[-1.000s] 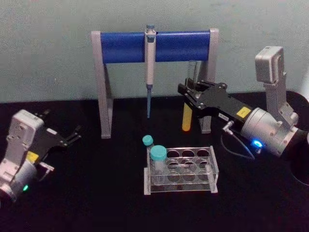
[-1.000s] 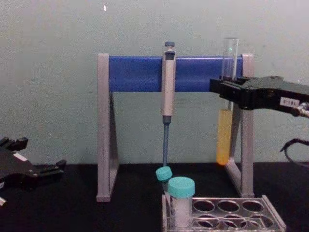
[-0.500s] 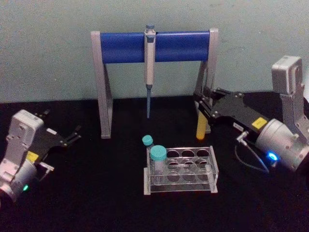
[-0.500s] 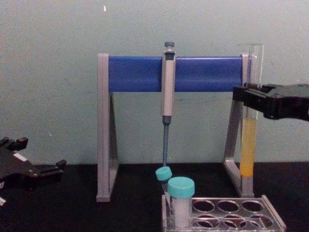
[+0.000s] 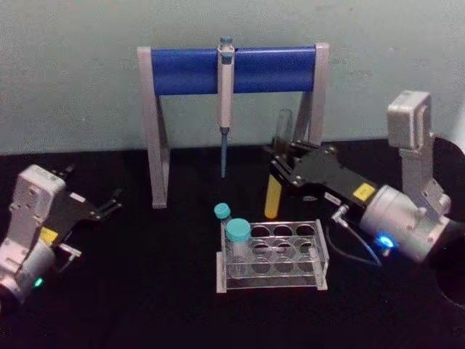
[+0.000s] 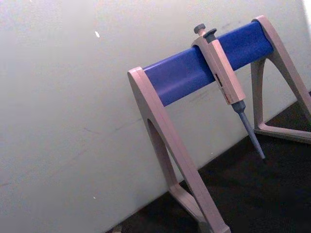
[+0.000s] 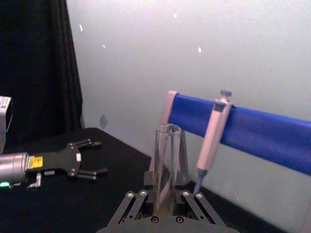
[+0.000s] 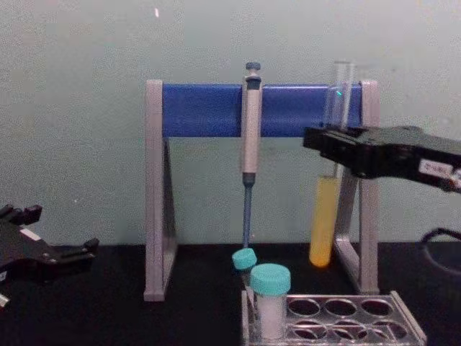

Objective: Pick up the test tube from the test tube rack, shake it, then place it back into the test tube rack.

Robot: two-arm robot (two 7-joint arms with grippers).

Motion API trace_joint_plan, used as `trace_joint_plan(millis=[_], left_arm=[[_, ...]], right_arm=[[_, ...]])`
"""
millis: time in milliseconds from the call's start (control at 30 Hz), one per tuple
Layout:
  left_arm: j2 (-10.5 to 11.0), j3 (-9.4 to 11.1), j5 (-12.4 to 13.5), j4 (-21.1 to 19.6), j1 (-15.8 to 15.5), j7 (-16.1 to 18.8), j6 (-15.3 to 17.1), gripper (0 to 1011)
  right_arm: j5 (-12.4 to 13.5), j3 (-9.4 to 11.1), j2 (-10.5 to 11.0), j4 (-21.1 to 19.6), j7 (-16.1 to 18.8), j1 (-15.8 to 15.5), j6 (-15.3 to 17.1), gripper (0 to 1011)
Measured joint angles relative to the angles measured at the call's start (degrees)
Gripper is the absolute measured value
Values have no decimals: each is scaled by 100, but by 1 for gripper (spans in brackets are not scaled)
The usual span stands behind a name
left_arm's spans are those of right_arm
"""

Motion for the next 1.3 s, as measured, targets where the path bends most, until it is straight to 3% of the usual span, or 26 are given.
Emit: trace_joint_plan(millis=[233,500,1000,1300], left_arm=[[0,0,0,0,0,0,0,1010],[0,0,0,0,0,0,0,1010],[0,0,0,0,0,0,0,1009],[0,0,0,0,0,0,0,1010]], right_arm=[[-57,-174,-195,534,126,474,-152,234],[-115,-158,-274,829,75,659,-233,234],[-158,44,-188,720,-114,509,-215,234],[-206,294,19,249,-354,102,-37,234]])
